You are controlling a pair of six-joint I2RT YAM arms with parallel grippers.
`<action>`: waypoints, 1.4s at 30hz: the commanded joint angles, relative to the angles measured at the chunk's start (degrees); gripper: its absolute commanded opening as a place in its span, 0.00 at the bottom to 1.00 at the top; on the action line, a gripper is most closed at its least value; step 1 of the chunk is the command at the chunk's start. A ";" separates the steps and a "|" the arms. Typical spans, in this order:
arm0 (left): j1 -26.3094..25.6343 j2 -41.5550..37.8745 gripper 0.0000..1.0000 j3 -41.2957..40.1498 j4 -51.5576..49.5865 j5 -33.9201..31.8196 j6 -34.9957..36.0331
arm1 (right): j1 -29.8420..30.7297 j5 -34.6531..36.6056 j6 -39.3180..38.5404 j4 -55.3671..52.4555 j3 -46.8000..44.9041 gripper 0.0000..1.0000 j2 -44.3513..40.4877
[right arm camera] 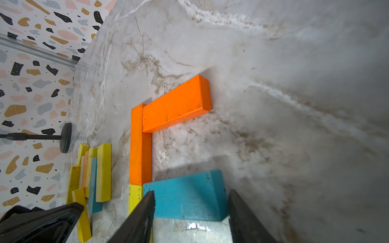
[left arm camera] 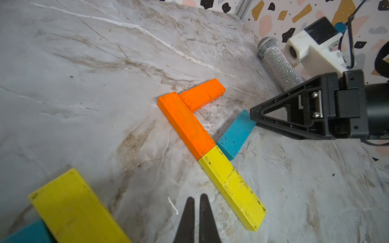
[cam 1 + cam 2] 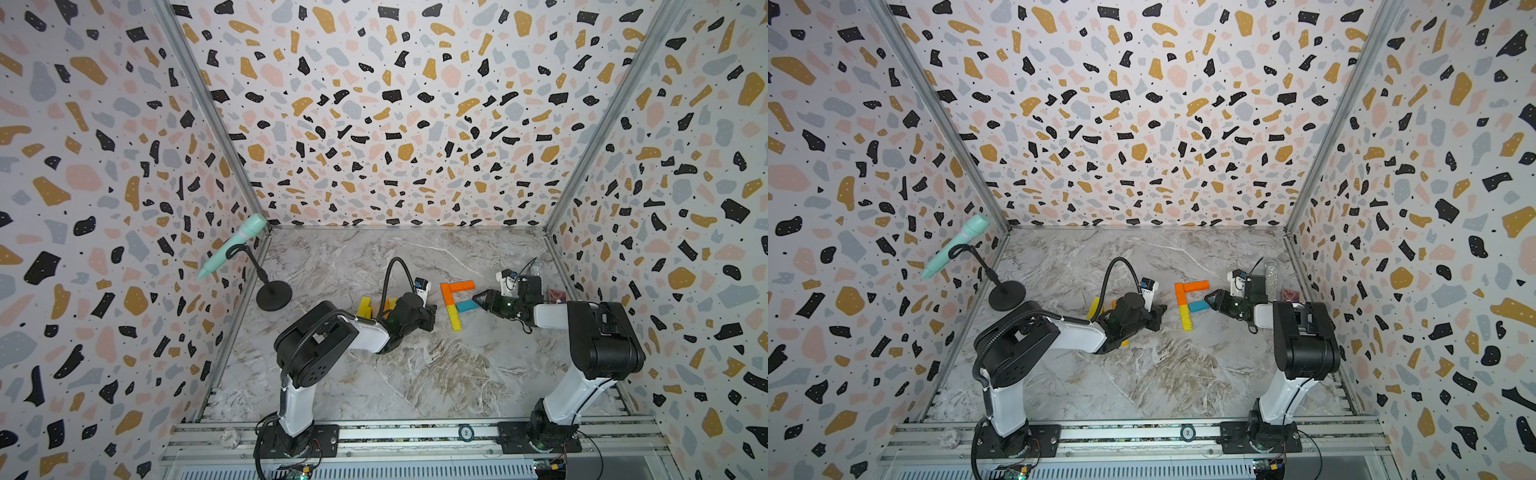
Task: Assemble the number 6 with building blocks
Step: Assemble the building block at the center of the board.
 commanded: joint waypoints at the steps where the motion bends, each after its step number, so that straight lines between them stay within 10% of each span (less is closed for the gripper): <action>1: -0.32 0.55 0.00 1.94 0.58 1.02 -0.15 | -0.23 -0.42 0.40 -0.02 -1.45 0.57 -1.07; 42: -0.40 1.47 0.00 1.79 0.34 1.25 0.08 | 0.43 0.28 0.91 0.80 -4.30 0.58 -2.97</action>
